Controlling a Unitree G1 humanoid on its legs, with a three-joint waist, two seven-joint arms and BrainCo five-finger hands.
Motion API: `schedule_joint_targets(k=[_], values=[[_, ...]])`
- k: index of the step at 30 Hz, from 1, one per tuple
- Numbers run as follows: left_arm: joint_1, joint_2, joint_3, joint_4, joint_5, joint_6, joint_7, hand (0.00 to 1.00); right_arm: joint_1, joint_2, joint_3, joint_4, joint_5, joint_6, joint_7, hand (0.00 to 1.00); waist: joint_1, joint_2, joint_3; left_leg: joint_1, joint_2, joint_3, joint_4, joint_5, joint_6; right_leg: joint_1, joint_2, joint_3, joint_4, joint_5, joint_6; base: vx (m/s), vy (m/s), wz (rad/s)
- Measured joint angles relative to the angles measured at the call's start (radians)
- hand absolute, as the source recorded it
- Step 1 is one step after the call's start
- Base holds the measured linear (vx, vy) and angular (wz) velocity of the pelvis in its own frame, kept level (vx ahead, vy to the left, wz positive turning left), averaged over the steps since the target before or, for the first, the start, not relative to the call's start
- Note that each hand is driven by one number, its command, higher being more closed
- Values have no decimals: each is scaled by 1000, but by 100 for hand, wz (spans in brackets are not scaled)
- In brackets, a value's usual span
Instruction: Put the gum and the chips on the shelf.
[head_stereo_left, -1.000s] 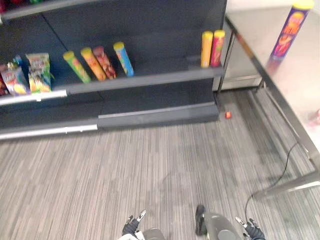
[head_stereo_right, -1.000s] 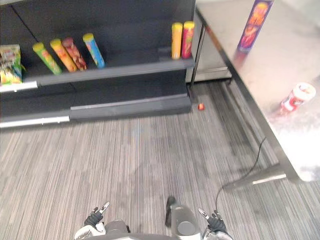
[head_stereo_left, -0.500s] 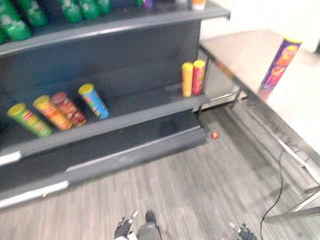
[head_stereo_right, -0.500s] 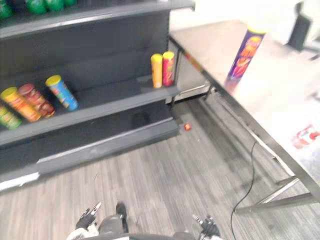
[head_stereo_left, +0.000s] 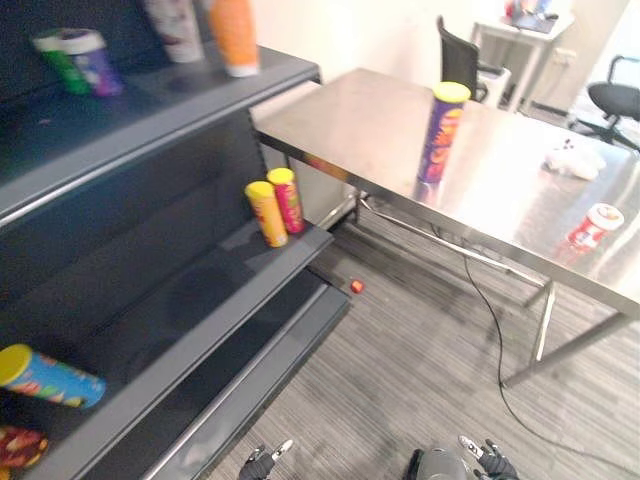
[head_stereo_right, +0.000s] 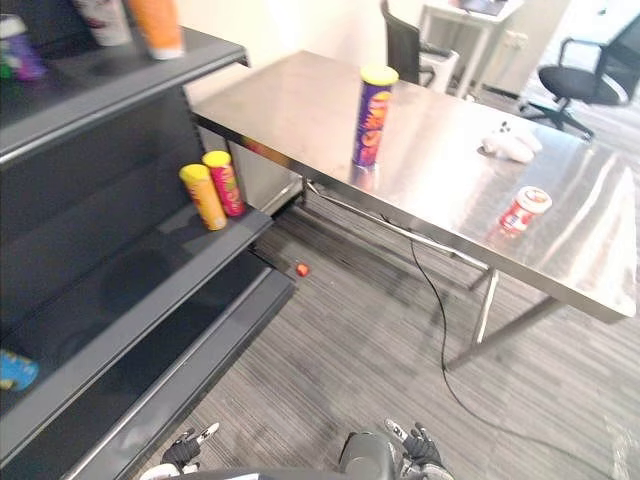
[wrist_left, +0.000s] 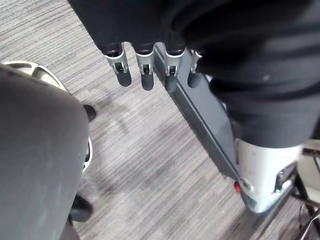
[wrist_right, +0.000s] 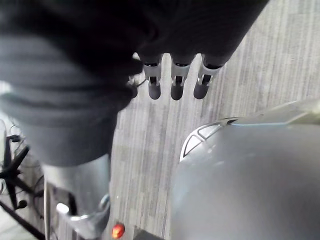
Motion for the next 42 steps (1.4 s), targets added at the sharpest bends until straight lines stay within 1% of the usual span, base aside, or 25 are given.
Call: schedule_joint_targets(k=[2, 5, 9, 11, 14, 15, 16, 17, 18, 19, 20, 21, 22, 24, 25, 27, 29, 32, 33, 34, 35, 36, 37, 39, 42], values=[[-20, -29, 5, 19, 36, 0, -1, 0, -14, -18, 1, 1, 1, -2, 0, 0, -6, 44, 30, 46, 5, 22, -59, 11, -40, 37, 46, -14, -63, -10, -17, 105, -128, -60], [-37, -64, 6, 19, 83, 0, -12, 0, -11, -43, -2, 8, -1, 4, -1, 0, -11, 68, 52, 80, 8, 42, -101, 23, -64, 41, 72, -5, -63, -20, -32, 42, -71, -25], [-37, -63, 33, 6, 83, 5, -17, 0, -12, -38, 3, 6, -1, 10, 0, 0, -2, 63, 55, 99, 20, 64, -103, 21, -76, 64, 107, 16, -120, -20, -32, -32, -31, -16], [-30, -62, 42, -14, 83, 7, -16, 0, -12, -38, 4, 6, -3, 19, 0, 0, -1, 55, 53, 103, 37, 83, -90, 7, -97, 72, 133, 31, -161, -17, -25, -84, 5, -28], [-22, -60, 66, -22, 80, 7, -15, 0, -12, -35, 14, 7, -5, 20, 0, 0, 1, 44, 52, 93, 61, 122, -11, -20, -134, 58, 142, 63, -156, -25, -36, 3, -4, -51], [-17, -38, 78, -23, 76, 7, -13, 0, -10, -29, 38, 11, -5, 21, 1, 0, 3, 17, 37, 27, 99, 127, 180, -23, -146, 39, 128, 102, -152, -27, -39, 58, -92, -70], [-17, -38, 86, -25, 73, 7, -9, 0, -6, -31, 42, 11, -4, 21, 1, 0, 1, 9, 32, -7, 145, 122, 306, -22, -147, 45, 130, 114, -161, -26, -39, 72, -92, -74], [-17, -42, 92, -30, 69, 7, -7, 0, -2, -35, 41, 13, -4, 21, 1, 0, 0, 20, 38, -24, 178, 117, 387, -21, -146, 55, 137, 125, -170, -26, -39, 111, -74, -60], [-19, -56, 113, -32, 59, 7, -6, 0, 5, -44, 39, 17, -1, 20, 1, 0, 0, 44, 50, -40, 228, 92, 500, -10, -130, 80, 159, 139, -181, -26, -41, 155, -34, -77], [-18, -83, 158, -32, 27, 7, -4, 0, 20, -53, 32, 24, 1, 22, 1, 0, 1, 71, 57, -58, 277, 47, 620, 36, -59, 112, 191, 168, -187, -33, -54, 237, -55, -105], [-7, -93, 192, -33, -7, 4, -2, 0, 37, -56, 34, 28, 2, 22, 0, 0, 4, 69, 57, -97, 293, -21, 729, 138, 17, 138, 202, 220, -195, -38, -69, 257, -30, -106], [1, -95, 195, -44, -17, -5, 2, 0, 44, -54, 34, 26, 3, 22, 0, 0, 11, 64, 54, -135, 297, -68, 779, 202, 10, 148, 203, 253, -204, -40, -74, 311, 6, -121], [-4, -98, 205, -60, -37, -8, 1, 0, 44, -54, 31, 26, 6, 22, -1, 0, 24, 69, 52, -188, 277, -139, 832, 111, -31, 151, 202, 309, -209, -42, -78, 266, 25, -104], [-5, -101, 211, -62, -51, -9, -4, 0, 43, -53, 24, 48, 11, 24, 0, 0, 30, 66, 51, -240, 239, -184, 787, 13, -33, 171, 195, 370, -233, -29, -70, 282, 19, -111], [-3, -103, 212, -61, -53, -9, -6, 0, 48, -50, 17, 48, 12, 28, 0, 0, 31, 65, 51, -246, 230, -178, 728, 4, -36, 192, 191, 393, -240, -25, -67, 272, 38, -103], [-1, -102, 213, -63, -53, -10, -6, 0, 55, -44, 9, 46, 12, 32, 0, 0, 34, 59, 50, -263, 205, -183, 570, 2, -39, 224, 182, 435, -258, -26, -62, 212, 65, -78], [-1, -105, 232, -65, -50, -15, -6, 0, 53, -36, 2, 36, 10, 31, 0, 0, 40, 50, 46, -258, 150, -266, 281, 18, -55, 229, 163, 485, -259, -41, -30, 248, 209, -76], [0, -108, 232, -61, -50, -15, -4, 0, 58, -37, 0, 36, 10, 30, -1, 0, 48, 50, 40, -241, 94, -382, 112, 79, -64, 230, 141, 535, -235, -74, 23, 202, 294, -54], [10, -112, 232, -54, -51, -15, -2, 0, 62, -42, -8, 36, 11, 30, 0, 0, 50, 69, 27, -217, 85, -403, 73, 120, -66, 230, 144, 557, -232, -91, 52, 245, 467, -50], [15, -95, 224, -56, -44, -16, 1, 0, 57, -30, -15, 47, 12, 32, -4, 0, 44, 41, 6, -192, 54, -371, 54, 120, -88, 234, 107, 573, -228, -95, 83, 233, 461, -50], [22, -86, 220, -57, -43, -17, 4, 0, 63, -23, -17, 46, 11, 31, 1, 0, 45, 24, -6, -181, 36, -356, 36, 110, -77, 225, 91, 556, -232, -81, 93, 184, 364, -49], [27, -70, 220, -55, -44, -18, 5, 0, 63, -4, -20, 47, 11, 30, 0, 0, 50, -14, -20, -166, 5, -330, 21, 101, -67, 222, 56, 531, -241, -80, 95, 126, 226, -56], [27, -49, 215, -47, -39, -16, 5, 0, 63, 19, -23, 50, 11, 31, 0, 0, 49, -39, -38, -162, -27, -301, 12, 82, -59, 215, 21, 541, -257, -63, 111, 151, 268, -71], [23, -33, 179, -21, -22, -16, 5, 0, 63, 30, -48, 56, 11, 32, -1, 0, 50, -47, -56, -137, -45, -258, -1, 68, -37, 211, 7, 551, -280, -8, 97, 135, 272, -64], [19, -30, 122, -12, 18, -17, 6, 0, 62, 20, -50, 56, 3, 32, -3, 0, 50, -29, -65, -105, -71, -214, -32, 59, -21, 198, -2, 556, -310, 70, 81, 75, 193, -54]])
